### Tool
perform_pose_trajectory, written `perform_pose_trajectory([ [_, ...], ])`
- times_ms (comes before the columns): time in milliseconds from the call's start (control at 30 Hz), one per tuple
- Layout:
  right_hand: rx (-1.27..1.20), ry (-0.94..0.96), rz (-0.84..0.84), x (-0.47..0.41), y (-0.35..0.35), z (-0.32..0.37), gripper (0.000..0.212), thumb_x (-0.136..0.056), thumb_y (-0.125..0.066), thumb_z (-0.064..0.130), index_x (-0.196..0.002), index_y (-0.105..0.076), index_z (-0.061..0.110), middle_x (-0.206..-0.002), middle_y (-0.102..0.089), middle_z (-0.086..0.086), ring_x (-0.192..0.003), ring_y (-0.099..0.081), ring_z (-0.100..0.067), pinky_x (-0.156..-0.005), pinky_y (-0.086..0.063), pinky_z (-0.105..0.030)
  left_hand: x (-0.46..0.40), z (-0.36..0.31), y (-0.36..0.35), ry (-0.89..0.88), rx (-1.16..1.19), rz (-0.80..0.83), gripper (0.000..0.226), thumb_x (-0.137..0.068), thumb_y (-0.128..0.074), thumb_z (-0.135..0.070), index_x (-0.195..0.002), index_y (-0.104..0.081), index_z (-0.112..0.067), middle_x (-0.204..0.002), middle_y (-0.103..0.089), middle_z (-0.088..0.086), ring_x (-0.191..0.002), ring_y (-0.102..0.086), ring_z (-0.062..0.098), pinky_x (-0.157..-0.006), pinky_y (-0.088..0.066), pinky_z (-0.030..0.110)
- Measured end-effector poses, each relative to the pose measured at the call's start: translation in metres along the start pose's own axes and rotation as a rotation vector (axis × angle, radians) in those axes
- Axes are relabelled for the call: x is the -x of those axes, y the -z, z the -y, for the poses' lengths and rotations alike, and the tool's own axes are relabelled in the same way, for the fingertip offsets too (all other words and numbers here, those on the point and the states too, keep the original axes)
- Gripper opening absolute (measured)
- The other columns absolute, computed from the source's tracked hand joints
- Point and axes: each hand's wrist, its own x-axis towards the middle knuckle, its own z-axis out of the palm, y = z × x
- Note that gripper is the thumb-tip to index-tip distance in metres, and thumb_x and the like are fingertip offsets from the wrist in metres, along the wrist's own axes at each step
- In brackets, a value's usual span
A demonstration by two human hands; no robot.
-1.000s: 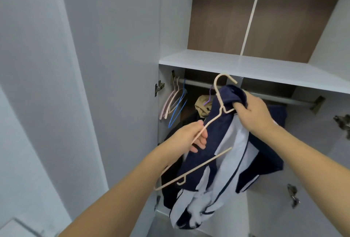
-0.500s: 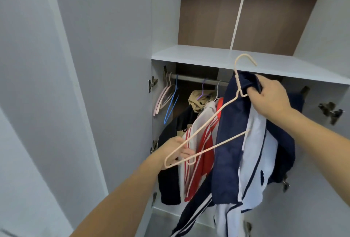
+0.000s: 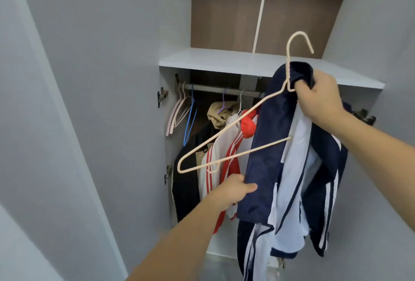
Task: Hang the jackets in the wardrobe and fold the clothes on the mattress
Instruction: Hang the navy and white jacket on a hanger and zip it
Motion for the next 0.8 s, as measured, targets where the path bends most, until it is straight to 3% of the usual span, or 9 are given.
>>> perform_pose_trajectory([
  [100,-0.007,0.008,-0.015,0.003,0.007,-0.009,0.033,-0.089,-0.047,0.019,-0.061,-0.031,0.017,-0.056,-0.035,-0.003,-0.054,-0.03,-0.017,-0.054,-0.024,-0.034,-0.005,0.006,0.021,0.002,0.152,-0.103,0.041,-0.093,-0.059,-0.039,-0.125,-0.06,-0.014,-0.12,-0.066,0.006,-0.116,-0.059,0.029,-0.105,-0.043,0.043],
  [133,0.005,0.008,-0.023,0.004,0.009,-0.013,0.03,-0.086,-0.046,0.022,-0.061,-0.031,0.017,-0.056,-0.036,-0.003,-0.055,-0.031,-0.019,-0.054,-0.025,-0.034,-0.002,0.007,0.034,-0.022,0.267,-0.147,0.032,-0.093,-0.063,-0.031,-0.12,-0.063,-0.012,-0.115,-0.068,0.008,-0.112,-0.062,0.031,-0.101,-0.047,0.043],
  [233,0.124,0.003,0.005,0.012,0.011,-0.027,0.024,-0.079,-0.041,0.031,-0.061,-0.035,0.016,-0.056,-0.043,-0.005,-0.056,-0.041,-0.027,-0.056,-0.03,-0.036,0.013,-0.007,0.083,-0.042,0.508,-0.178,0.015,-0.098,-0.057,-0.014,-0.105,-0.068,-0.006,-0.089,-0.074,0.012,-0.079,-0.071,0.025,-0.075,-0.057,0.034],
  [400,0.445,-0.016,0.111,0.029,-0.004,-0.05,0.023,-0.087,-0.039,0.037,-0.082,-0.044,0.015,-0.067,-0.054,-0.009,-0.063,-0.046,-0.031,-0.061,-0.035,-0.038,0.046,-0.058,0.144,0.059,0.389,-0.219,0.016,-0.094,-0.064,-0.025,-0.092,-0.067,-0.009,-0.077,-0.074,0.009,-0.061,-0.068,0.021,-0.061,-0.052,0.03],
  [500,0.486,-0.119,0.052,0.029,-0.017,-0.052,0.019,-0.094,-0.044,0.032,-0.088,-0.044,0.014,-0.076,-0.058,-0.015,-0.066,-0.048,-0.032,-0.066,-0.037,-0.039,0.064,-0.081,0.153,0.051,0.356,-0.165,0.018,-0.095,-0.063,-0.025,-0.1,-0.067,-0.008,-0.083,-0.074,0.009,-0.067,-0.068,0.02,-0.063,-0.051,0.031],
  [600,0.442,-0.159,0.014,0.027,-0.032,-0.042,0.02,-0.095,-0.042,0.032,-0.091,-0.045,0.013,-0.076,-0.057,-0.013,-0.061,-0.047,-0.028,-0.066,-0.036,-0.037,0.065,-0.101,0.137,-0.029,0.472,-0.164,0.016,-0.099,-0.056,-0.021,-0.103,-0.064,-0.008,-0.081,-0.071,0.007,-0.065,-0.066,0.017,-0.063,-0.049,0.03],
  [700,0.346,-0.135,0.0,0.024,-0.046,-0.022,0.018,-0.094,-0.044,0.031,-0.088,-0.043,0.013,-0.074,-0.054,-0.01,-0.06,-0.044,-0.028,-0.064,-0.034,-0.037,0.06,-0.118,0.106,-0.109,0.566,-0.112,0.02,-0.103,-0.046,-0.018,-0.117,-0.058,-0.01,-0.097,-0.068,0.011,-0.077,-0.065,0.021,-0.07,-0.053,0.037],
  [800,0.307,-0.099,0.0,0.022,-0.058,-0.007,0.02,-0.092,-0.049,0.032,-0.087,-0.042,0.014,-0.075,-0.051,-0.01,-0.068,-0.044,-0.031,-0.065,-0.035,-0.038,0.057,-0.138,0.084,-0.196,0.645,-0.084,0.025,-0.106,-0.037,-0.014,-0.127,-0.049,-0.008,-0.101,-0.063,0.017,-0.071,-0.067,0.025,-0.059,-0.06,0.039],
])
